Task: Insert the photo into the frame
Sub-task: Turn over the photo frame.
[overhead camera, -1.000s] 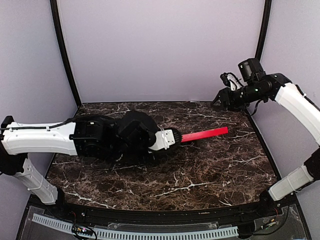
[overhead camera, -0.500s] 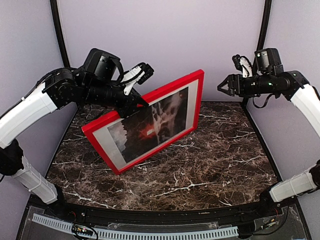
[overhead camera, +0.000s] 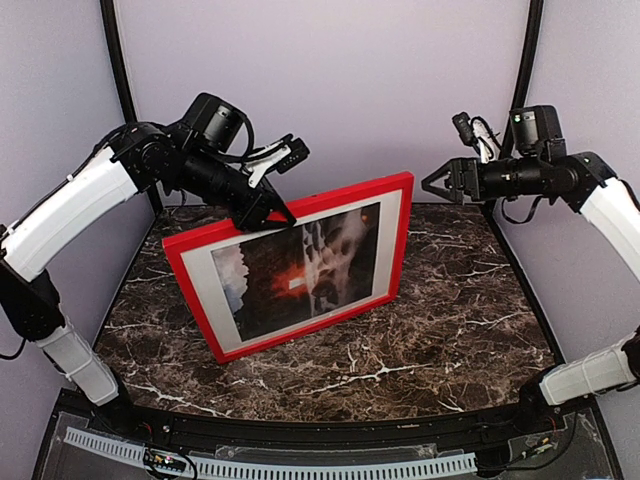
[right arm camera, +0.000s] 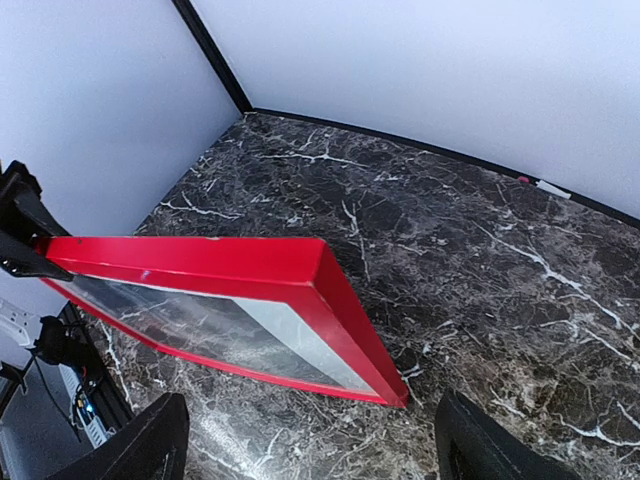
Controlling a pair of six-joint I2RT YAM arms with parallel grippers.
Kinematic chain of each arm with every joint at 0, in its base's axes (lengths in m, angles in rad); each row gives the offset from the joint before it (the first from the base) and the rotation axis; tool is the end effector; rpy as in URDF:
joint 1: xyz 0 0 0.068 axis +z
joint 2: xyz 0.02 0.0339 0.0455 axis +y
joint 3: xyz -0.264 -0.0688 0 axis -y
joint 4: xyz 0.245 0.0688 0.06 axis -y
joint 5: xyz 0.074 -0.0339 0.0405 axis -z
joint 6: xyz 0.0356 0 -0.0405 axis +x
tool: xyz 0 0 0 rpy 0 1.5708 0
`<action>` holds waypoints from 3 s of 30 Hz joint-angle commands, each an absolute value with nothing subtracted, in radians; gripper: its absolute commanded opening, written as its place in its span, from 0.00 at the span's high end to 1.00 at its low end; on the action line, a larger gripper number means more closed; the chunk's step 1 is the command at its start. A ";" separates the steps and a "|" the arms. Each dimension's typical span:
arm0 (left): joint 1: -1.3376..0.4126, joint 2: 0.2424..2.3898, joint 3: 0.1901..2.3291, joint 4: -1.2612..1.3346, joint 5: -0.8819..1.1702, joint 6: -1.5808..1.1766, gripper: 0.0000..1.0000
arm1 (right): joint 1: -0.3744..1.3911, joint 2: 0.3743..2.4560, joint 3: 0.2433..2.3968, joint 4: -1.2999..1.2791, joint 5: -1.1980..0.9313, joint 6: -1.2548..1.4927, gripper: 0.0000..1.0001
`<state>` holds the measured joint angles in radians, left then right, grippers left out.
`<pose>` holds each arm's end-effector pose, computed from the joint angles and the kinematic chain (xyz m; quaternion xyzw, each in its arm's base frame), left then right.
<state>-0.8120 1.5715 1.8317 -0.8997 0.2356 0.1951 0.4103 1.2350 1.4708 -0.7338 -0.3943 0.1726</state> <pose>0.2201 -0.2442 0.4337 0.4744 0.7517 -0.2354 0.3930 0.2248 0.1127 0.4273 -0.1993 0.8251 0.3053 0.4316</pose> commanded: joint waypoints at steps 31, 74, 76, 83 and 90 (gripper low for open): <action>-0.772 1.775 2.170 -1.107 0.565 0.595 1.00 | 0.808 1.564 1.876 -1.071 -0.204 -0.228 0.28; -0.758 1.705 2.008 -0.976 0.515 0.568 0.61 | 0.838 1.622 1.887 -1.090 -0.202 -0.238 0.92; -0.759 1.678 1.971 -0.935 0.500 0.562 0.53 | 0.839 1.612 1.879 -1.086 -0.214 -0.237 0.96; -0.754 1.556 1.816 -0.687 0.359 0.491 0.25 | 0.839 1.581 1.850 -1.065 -0.207 -0.212 1.00; -0.746 1.342 1.628 -0.395 0.122 0.398 0.01 | 0.818 1.557 1.843 -1.027 -0.175 -0.140 1.00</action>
<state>-0.7509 1.4639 1.6821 -0.5919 0.2714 0.4713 0.8383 1.5875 1.8515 -1.0695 -0.2111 -0.2050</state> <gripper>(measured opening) 0.970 0.186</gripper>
